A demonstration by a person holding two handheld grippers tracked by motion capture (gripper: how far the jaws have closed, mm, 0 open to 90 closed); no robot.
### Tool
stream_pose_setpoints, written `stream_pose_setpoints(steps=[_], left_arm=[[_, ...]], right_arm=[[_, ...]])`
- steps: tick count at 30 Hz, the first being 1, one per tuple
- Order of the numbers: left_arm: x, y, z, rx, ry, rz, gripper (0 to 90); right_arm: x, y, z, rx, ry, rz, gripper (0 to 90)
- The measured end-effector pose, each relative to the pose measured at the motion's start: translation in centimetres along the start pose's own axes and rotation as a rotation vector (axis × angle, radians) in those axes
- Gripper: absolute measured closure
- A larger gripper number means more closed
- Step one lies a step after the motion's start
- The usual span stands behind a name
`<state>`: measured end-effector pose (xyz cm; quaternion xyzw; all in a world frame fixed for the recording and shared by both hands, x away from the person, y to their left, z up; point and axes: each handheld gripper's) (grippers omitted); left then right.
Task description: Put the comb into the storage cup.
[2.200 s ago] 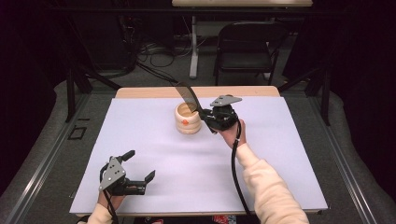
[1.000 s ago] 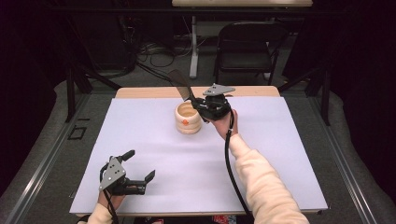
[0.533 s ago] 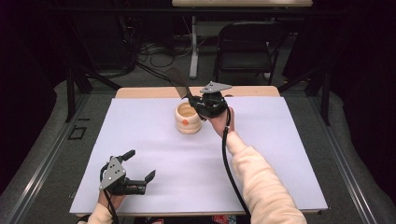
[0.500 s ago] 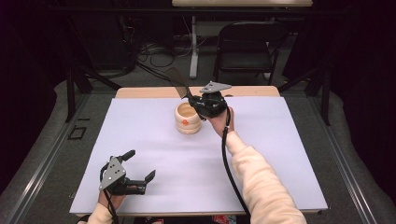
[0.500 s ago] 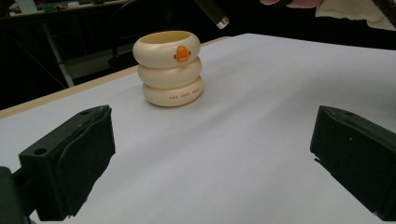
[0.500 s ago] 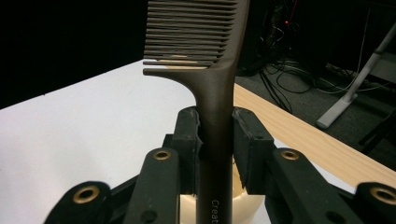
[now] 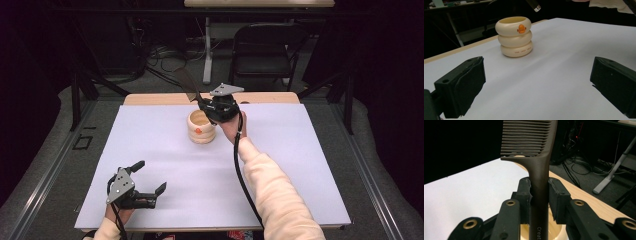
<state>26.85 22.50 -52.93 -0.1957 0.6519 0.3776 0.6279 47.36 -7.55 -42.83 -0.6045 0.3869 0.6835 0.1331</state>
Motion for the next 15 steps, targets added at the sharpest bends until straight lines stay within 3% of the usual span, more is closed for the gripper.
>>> stream_pose_setpoints(steps=[15], left_arm=[[0.0,0.0,0.0,0.001,0.001,0.0,0.1]], right_arm=[[-0.6,-1.5,0.5,-0.004,0.002,-0.06,72.6]])
Point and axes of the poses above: each handheld gripper's, and its own axes: y roughly backward along the jaws, x roughly out of its underside, z roughly to its left, and after that the axes turned 1 degree about -x, right-handed
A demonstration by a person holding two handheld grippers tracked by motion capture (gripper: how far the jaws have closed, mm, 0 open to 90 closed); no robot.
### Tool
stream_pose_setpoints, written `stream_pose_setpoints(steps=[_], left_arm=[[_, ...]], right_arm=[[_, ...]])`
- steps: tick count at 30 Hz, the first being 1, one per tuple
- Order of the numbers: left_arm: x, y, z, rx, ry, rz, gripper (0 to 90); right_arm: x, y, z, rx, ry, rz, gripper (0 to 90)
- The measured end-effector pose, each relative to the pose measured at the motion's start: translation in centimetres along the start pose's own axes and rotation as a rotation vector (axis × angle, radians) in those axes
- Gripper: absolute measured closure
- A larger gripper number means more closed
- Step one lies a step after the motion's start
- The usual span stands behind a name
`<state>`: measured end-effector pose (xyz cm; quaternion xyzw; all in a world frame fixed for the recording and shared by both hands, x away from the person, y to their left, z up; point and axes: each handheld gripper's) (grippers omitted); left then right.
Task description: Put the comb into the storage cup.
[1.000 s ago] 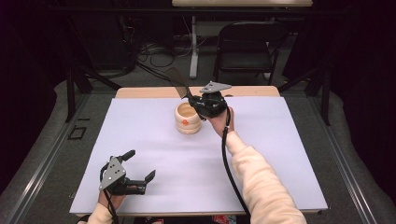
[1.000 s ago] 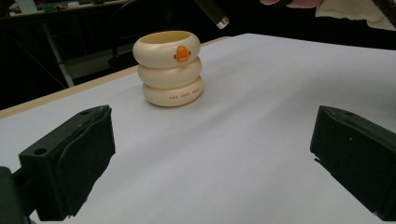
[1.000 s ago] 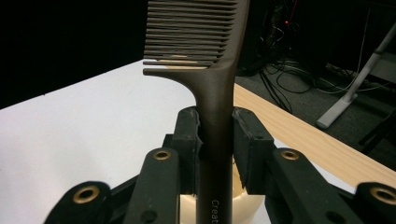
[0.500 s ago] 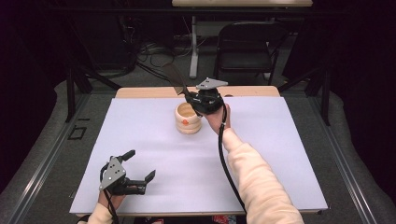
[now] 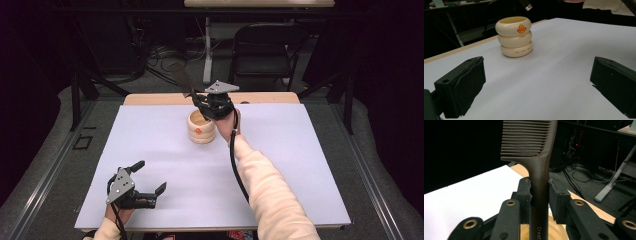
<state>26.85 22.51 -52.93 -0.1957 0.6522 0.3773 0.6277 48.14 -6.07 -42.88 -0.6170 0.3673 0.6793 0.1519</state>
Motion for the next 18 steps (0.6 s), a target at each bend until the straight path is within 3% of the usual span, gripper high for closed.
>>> stream_pose_setpoints(steps=[18], left_arm=[[0.0,0.0,0.0,0.002,0.001,-0.001,0.1]], right_arm=[[1.6,-2.0,-1.3,0.035,-0.031,-0.05,72.6]])
Point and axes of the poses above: each handheld gripper's, and its own axes: y roughly backward along the jaws, x roughly out of its underside, z roughly to its left, and after that the axes turned 1 degree about -x, right-handed
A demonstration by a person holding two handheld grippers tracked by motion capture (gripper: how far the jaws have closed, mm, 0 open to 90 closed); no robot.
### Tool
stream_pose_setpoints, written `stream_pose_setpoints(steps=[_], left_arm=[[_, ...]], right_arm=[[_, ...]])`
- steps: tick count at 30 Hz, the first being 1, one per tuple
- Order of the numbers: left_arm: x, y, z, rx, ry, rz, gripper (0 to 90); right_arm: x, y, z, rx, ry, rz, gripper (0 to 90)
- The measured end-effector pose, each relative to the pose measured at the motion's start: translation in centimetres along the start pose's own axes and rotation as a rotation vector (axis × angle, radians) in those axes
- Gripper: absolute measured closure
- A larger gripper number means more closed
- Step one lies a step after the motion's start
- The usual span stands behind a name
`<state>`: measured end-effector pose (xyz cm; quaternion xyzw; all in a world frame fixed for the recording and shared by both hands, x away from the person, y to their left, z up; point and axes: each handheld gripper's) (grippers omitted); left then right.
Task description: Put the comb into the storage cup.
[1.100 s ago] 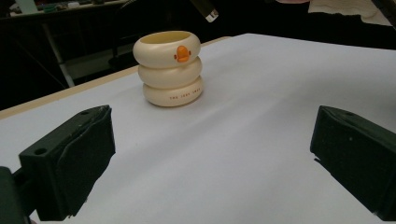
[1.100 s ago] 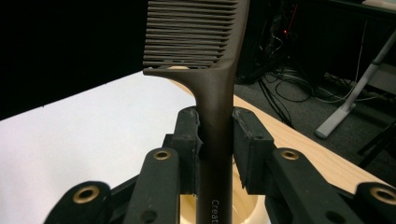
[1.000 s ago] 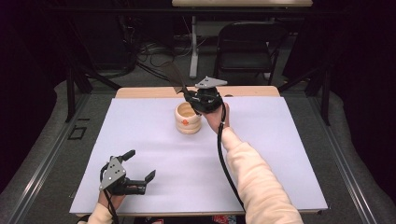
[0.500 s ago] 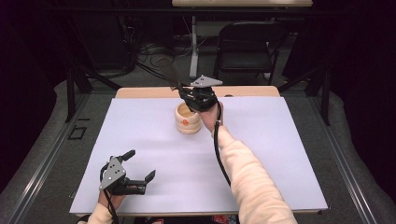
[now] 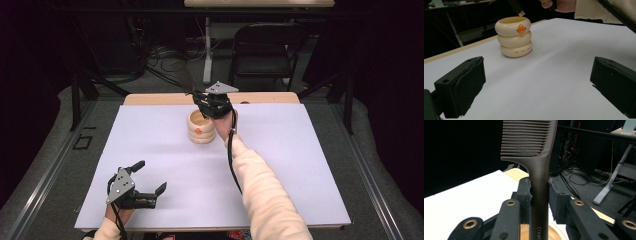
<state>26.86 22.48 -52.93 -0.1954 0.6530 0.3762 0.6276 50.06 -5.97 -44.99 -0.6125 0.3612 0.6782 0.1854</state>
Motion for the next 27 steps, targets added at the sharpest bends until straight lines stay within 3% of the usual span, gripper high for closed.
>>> stream_pose_setpoints(steps=[27], left_arm=[[0.0,0.0,0.0,0.0,-0.002,0.0,0.1]], right_arm=[[1.9,-1.8,0.7,-0.018,0.001,0.038,72.6]])
Point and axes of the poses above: each handheld gripper's, and its own axes: y roughly backward along the jaws, x roughly out of its underside, z roughly to its left, and after that the axes turned 1 degree about -x, right-handed
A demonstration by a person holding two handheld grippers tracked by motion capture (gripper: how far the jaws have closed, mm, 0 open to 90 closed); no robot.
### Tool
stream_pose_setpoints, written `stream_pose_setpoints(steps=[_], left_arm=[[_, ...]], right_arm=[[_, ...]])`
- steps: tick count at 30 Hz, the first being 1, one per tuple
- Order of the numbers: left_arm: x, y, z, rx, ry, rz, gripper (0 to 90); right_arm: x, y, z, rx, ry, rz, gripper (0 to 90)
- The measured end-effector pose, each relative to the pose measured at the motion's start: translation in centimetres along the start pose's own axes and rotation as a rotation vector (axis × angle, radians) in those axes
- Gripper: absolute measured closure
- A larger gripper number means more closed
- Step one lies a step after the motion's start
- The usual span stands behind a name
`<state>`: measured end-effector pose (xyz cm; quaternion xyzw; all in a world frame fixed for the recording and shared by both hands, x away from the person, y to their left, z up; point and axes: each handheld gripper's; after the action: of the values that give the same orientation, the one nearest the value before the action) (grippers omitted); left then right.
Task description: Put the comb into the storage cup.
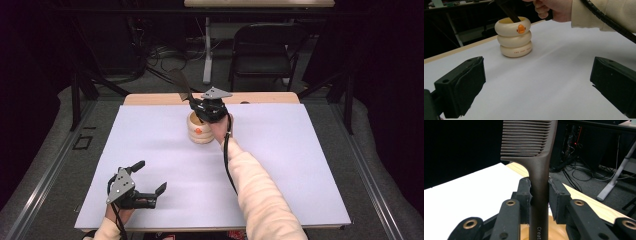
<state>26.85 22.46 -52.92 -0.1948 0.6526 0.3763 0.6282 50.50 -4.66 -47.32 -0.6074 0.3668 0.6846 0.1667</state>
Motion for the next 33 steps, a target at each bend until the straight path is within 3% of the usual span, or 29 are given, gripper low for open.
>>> stream_pose_setpoints(steps=[33], left_arm=[[0.0,0.0,0.0,-0.004,0.002,-0.002,0.1]], right_arm=[[2.2,-1.0,-0.3,-0.01,-0.016,0.08,72.4]])
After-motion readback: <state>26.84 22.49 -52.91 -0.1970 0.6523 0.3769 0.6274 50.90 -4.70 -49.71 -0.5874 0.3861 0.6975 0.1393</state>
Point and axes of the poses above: each handheld gripper's, and its own axes: y roughly backward along the jaws, x roughly out of its underside, z roughly to its left, and after that the axes turned 1 degree about -x, right-handed
